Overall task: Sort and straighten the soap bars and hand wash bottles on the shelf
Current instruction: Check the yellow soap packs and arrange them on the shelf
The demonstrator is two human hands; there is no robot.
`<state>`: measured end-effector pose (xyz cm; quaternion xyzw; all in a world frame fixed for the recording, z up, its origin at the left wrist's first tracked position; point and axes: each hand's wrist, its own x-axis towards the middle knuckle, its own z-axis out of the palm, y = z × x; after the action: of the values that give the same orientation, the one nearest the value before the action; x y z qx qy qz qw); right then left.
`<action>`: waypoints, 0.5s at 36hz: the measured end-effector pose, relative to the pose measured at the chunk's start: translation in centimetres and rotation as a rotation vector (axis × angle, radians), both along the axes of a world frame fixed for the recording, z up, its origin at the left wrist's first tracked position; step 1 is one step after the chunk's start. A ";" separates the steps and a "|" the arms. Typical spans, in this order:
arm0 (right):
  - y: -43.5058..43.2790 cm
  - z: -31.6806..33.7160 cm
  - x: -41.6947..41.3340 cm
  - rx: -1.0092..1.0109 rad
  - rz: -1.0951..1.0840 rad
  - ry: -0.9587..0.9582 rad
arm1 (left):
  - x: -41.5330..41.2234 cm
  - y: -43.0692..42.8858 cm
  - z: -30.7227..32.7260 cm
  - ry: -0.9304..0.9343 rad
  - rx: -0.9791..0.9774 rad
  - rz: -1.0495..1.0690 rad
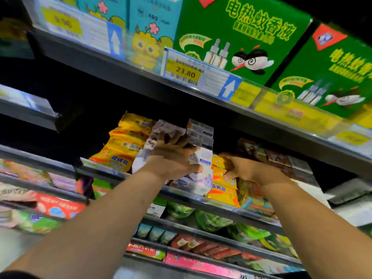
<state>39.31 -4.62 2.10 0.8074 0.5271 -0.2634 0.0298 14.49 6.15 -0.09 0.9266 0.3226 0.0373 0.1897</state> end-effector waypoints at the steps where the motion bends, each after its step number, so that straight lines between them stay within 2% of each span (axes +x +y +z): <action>1: 0.3 0.0 -0.2 -0.005 -0.010 0.002 | 0.0 0.0 0.3 0.005 -0.066 0.004; 2: 0.6 0.1 -0.6 -0.009 -0.003 -0.028 | 0.0 -0.1 0.5 0.004 -0.083 0.006; 5: 1.3 1.1 -2.0 -0.062 -0.003 -0.059 | -0.3 -0.2 1.0 0.003 0.063 0.000; 9: 2.2 -1.8 2.1 -0.070 -0.043 -0.072 | -0.3 -0.3 1.2 0.002 -0.030 -0.002; 14: 1.9 1.1 -2.1 -0.078 -0.052 -0.167 | -0.3 -0.5 1.8 0.095 0.046 0.010; 16: 1.7 1.5 -2.5 -0.045 -0.045 -0.234 | -0.3 -0.5 1.7 0.080 0.043 0.002; 18: 1.5 1.5 -2.8 -0.021 -0.057 -0.209 | -0.4 -0.5 1.3 0.047 0.088 0.000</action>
<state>36.54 -3.14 3.58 0.8448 0.4952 -0.1841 0.0854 14.11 5.69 1.19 0.9346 0.3252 0.0297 0.1413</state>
